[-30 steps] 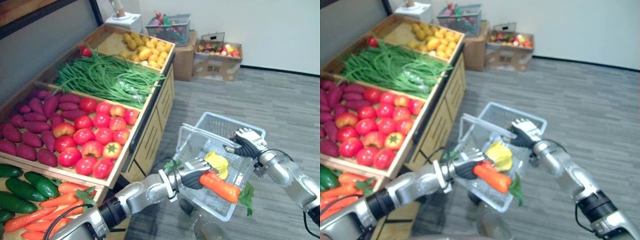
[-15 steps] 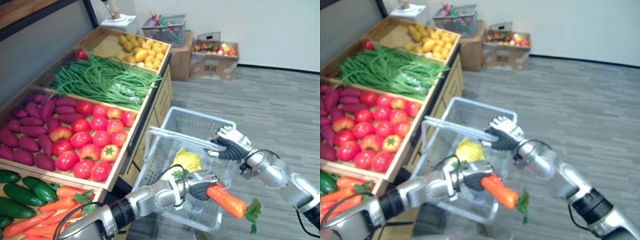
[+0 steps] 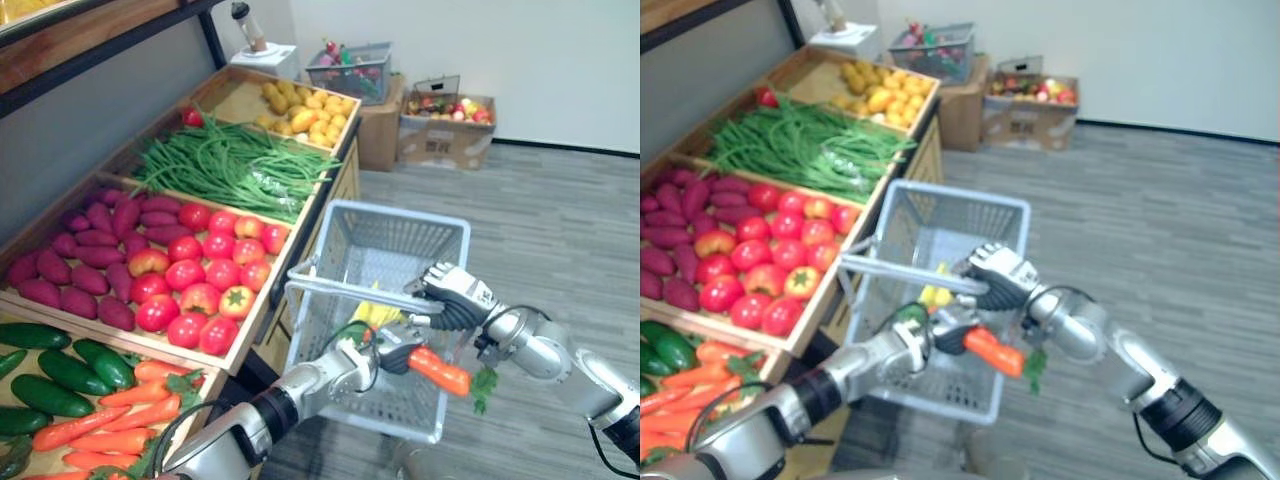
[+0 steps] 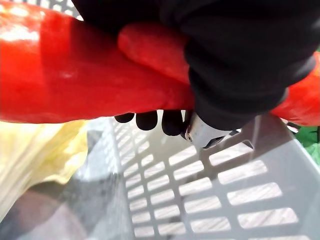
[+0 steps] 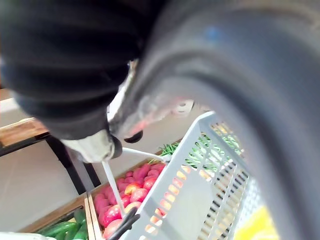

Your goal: Pick vegetable in the basket

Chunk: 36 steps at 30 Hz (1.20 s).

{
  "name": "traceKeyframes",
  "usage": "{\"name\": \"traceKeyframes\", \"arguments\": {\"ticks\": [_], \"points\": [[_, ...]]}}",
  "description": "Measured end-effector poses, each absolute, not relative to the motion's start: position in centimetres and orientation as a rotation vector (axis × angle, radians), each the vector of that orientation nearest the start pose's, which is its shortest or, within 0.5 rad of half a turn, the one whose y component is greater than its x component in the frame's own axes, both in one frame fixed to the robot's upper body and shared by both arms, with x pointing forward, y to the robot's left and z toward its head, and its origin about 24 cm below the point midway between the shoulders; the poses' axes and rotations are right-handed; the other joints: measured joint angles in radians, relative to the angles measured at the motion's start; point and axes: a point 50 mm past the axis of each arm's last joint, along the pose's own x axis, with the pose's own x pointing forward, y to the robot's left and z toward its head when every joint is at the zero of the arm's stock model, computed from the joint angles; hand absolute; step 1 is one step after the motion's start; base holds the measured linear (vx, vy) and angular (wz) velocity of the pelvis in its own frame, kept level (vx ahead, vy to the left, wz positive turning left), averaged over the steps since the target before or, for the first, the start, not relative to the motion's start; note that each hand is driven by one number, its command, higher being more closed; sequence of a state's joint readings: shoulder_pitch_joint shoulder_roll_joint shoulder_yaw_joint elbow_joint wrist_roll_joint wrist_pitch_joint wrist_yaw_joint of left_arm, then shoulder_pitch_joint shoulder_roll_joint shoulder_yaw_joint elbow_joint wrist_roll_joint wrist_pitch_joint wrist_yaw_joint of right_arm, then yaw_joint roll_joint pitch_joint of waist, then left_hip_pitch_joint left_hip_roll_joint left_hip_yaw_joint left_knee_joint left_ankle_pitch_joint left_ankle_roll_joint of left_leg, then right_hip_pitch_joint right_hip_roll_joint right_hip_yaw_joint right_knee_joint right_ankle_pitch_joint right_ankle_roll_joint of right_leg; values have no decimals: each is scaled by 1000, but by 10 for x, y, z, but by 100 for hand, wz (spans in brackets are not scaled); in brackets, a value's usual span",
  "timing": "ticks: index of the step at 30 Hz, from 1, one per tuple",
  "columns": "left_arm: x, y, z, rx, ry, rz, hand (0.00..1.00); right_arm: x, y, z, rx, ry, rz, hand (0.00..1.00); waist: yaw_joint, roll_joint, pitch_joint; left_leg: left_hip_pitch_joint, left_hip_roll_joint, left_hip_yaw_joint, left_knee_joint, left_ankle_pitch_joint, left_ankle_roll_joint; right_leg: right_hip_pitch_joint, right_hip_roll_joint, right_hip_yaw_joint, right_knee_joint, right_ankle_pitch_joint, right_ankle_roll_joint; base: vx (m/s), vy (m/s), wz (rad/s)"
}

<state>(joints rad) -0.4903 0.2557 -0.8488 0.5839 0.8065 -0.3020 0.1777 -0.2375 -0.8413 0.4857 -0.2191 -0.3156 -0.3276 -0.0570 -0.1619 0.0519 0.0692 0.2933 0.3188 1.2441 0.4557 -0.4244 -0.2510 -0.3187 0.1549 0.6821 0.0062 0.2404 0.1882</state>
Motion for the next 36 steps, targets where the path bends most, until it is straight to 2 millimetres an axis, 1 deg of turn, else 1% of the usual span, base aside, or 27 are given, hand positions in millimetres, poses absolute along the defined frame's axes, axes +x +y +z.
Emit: {"name": "traceKeyframes", "arguments": {"ticks": [2,6,8,10,12,13,17,18,20,24,30,36], "points": [[270,34,0,1277,-445,-852,100,243,-139,129,-1019,-627,620,100,-1,0,0,-3,0,-1,0,0,0,2,-4,0,-11,4,-3,3,-9,2],[284,56,-8,1311,-334,-775,100,246,-142,125,-1014,-597,611,100,-2,-1,1,-8,5,-10,-2,0,1,7,-7,-8,-29,14,-4,12,-13,2],[286,61,-10,1323,-309,-767,100,247,-143,123,-1015,-587,609,100,-3,-2,2,-12,5,-20,-4,1,2,7,-11,-14,-32,14,-4,25,-33,10],[290,68,-13,1327,-271,-744,100,248,-143,122,-1016,-577,604,100,-1,-6,5,-12,0,-22,-14,3,6,11,-16,-17,-37,14,-4,14,-30,7],[296,81,-16,1351,-202,-693,100,248,-142,124,-978,-580,601,100,-2,-14,11,-11,-5,-23,-18,4,7,11,-19,-17,-38,14,-4,1,-22,0],[302,98,-19,1380,-131,-643,100,248,-140,126,-956,-591,600,100,-4,-24,19,-11,-7,-24,-18,4,8,12,-21,-16,-38,14,-4,-1,-39,0],[305,108,-21,1386,-89,-608,100,249,-141,124,-960,-575,597,100,-5,-32,45,-11,-12,-26,-20,4,8,13,-26,-17,-42,14,-3,0,-37,2],[305,110,-22,1389,-76,-603,0,249,-141,124,-962,-572,601,100,-8,-31,57,-11,-13,-27,-22,4,8,15,-27,-17,-44,14,-3,7,-32,2],[305,112,-22,1392,-66,-597,0,249,-141,123,-948,-563,612,100,-11,-31,71,-11,-16,-28,-28,5,10,15,-30,-18,-49,15,-3,10,-34,3],[310,118,-18,1389,-60,-549,0,249,-140,124,-927,-560,614,100,-16,-32,90,-12,-20,-37,-35,7,13,22,-35,-18,-58,23,-1,13,-39,2],[315,116,-11,1390,-96,-521,0,248,-140,124,-926,-563,615,100,-19,-33,101,-15,-26,-54,-44,9,17,26,-40,-22,-61,23,-1,-5,-48,2],[316,114,-10,1393,-107,-527,0,248,-141,124,-929,-561,614,100,-26,-40,107,-27,-33,-77,-50,11,21,26,-54,-32,-73,23,0,-13,-52,7]]}}
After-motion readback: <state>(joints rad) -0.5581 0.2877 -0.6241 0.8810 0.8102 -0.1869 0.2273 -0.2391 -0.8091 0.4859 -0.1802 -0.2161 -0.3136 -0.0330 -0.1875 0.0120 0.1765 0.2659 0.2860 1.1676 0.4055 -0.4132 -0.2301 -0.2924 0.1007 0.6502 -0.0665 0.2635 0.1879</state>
